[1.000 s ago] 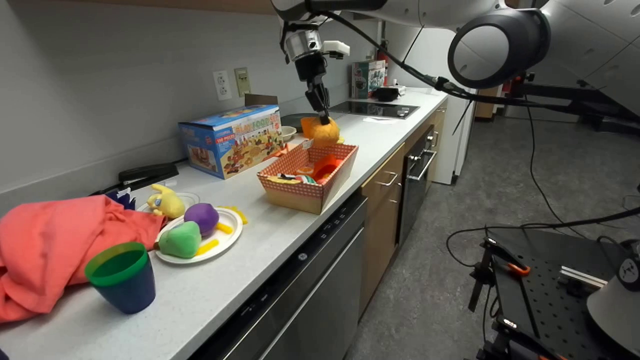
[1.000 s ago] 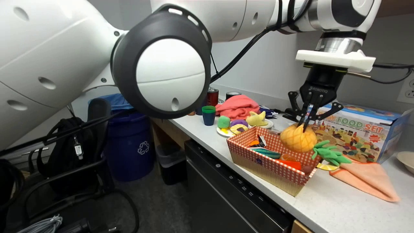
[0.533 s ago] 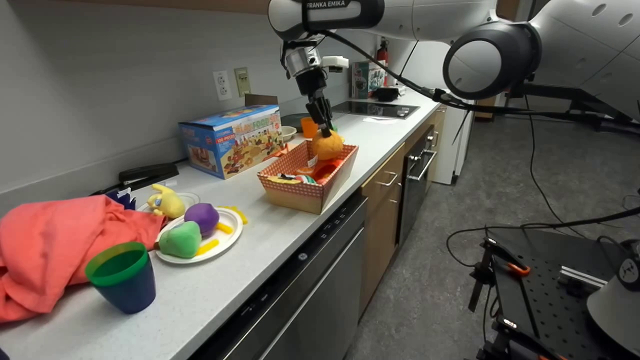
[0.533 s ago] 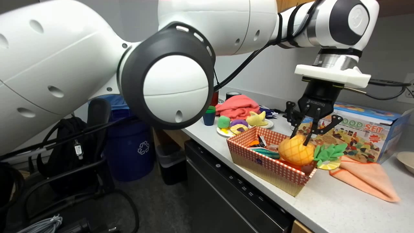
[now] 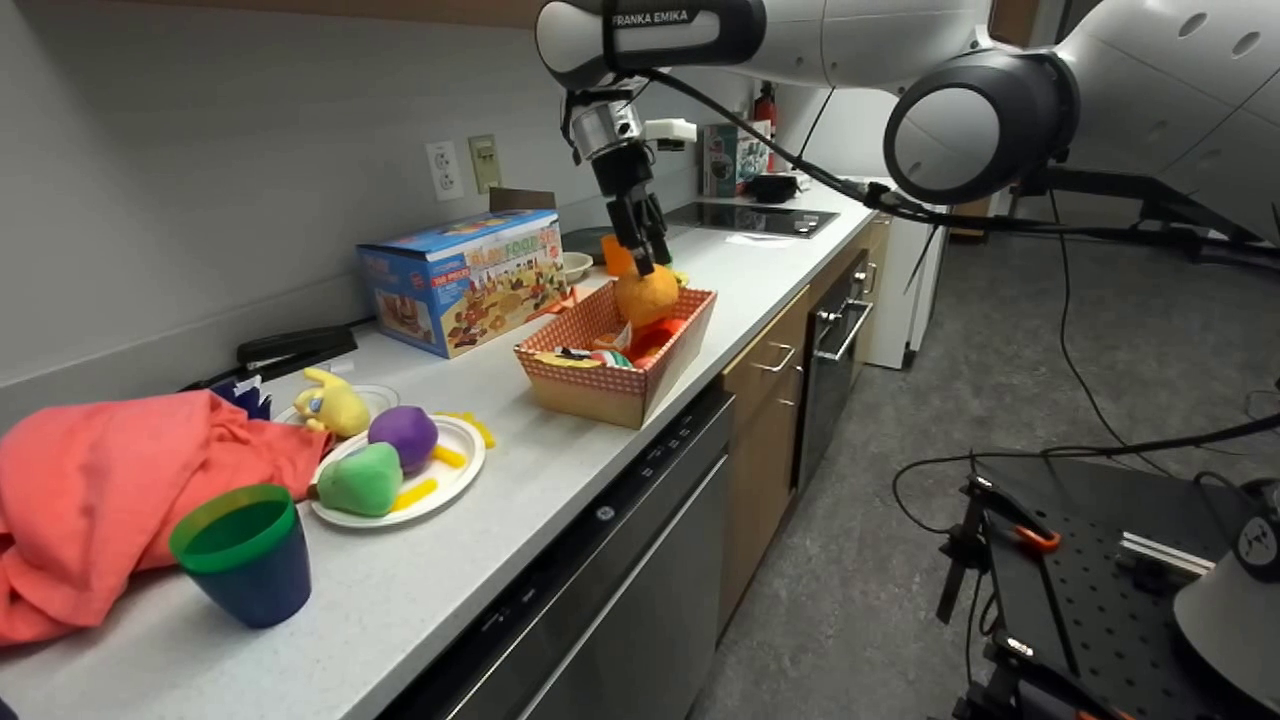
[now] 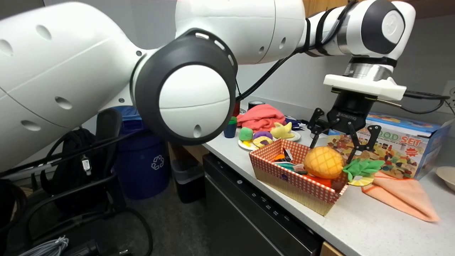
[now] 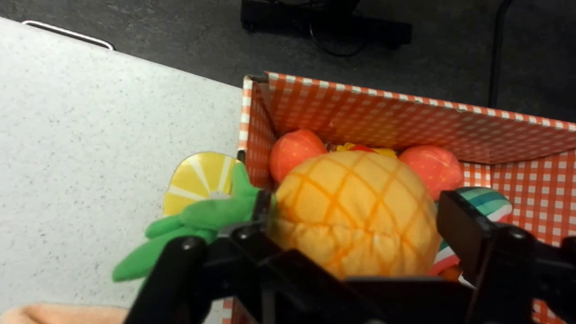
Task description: Pick up the pineapple from the counter and put it in the basket
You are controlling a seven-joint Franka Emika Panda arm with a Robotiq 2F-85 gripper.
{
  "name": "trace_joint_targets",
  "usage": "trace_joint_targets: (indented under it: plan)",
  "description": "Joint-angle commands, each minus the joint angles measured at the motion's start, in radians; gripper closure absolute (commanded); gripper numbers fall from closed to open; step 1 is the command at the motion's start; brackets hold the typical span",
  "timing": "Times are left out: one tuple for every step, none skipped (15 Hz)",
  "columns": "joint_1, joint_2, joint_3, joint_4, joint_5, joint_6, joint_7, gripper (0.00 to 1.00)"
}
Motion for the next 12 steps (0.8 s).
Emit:
trace_joint_targets:
  plan:
    - [0.001, 0.020, -0.011, 0.042, -0.018, 0.004, -0.004, 0.00]
    - [-0.004, 0.016, -0.012, 0.039, -0.017, 0.010, 0.000, 0.00]
    - [-0.009, 0.006, -0.014, 0.028, -0.016, 0.020, 0.002, 0.00]
    - [-0.015, -0.008, -0.016, 0.010, -0.014, 0.033, 0.006, 0.00]
    - [-0.021, -0.013, -0.020, 0.007, -0.013, 0.042, 0.009, 0.00]
    - [-0.031, -0.019, -0.020, 0.007, -0.006, 0.050, 0.012, 0.00]
    - [-0.040, -0.024, -0.020, 0.007, -0.003, 0.059, 0.014, 0.00]
    - [-0.051, -0.034, -0.018, 0.005, 0.002, 0.071, 0.011, 0.00]
    - [-0.061, -0.043, -0.017, 0.005, 0.006, 0.079, 0.012, 0.00]
    - [-0.073, -0.053, -0.015, 0.005, 0.010, 0.090, 0.012, 0.00]
    - [-0.085, -0.062, -0.014, 0.006, 0.014, 0.096, 0.013, 0.00]
    - [-0.096, -0.072, -0.015, 0.006, 0.013, 0.103, 0.009, 0.00]
